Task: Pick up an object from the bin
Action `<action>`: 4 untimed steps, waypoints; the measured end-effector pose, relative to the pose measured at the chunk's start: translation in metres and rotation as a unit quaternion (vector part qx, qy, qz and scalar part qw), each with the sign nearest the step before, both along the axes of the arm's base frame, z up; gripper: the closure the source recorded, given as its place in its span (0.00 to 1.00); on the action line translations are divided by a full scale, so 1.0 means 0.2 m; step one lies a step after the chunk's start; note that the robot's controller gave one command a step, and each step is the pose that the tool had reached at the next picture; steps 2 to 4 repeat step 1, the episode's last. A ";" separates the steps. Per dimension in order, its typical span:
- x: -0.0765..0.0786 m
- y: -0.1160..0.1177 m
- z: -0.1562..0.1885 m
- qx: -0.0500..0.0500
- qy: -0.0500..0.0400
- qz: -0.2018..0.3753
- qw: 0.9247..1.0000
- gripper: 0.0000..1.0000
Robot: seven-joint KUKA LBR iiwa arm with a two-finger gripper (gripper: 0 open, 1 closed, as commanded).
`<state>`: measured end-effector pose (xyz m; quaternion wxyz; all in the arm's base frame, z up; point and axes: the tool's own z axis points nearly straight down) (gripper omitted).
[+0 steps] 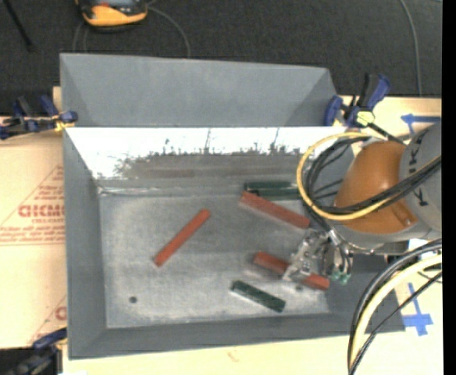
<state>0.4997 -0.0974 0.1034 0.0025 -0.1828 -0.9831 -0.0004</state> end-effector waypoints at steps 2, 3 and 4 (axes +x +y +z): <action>0.01 0.00 0.07 0.000 -0.004 0.001 1.000 1.00; 0.01 0.00 0.07 0.000 -0.004 0.001 1.000 1.00; 0.01 0.00 0.07 0.000 -0.004 0.001 1.000 1.00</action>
Offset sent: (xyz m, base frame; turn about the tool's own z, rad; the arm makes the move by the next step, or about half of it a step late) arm 0.0000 0.0002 0.0564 0.0000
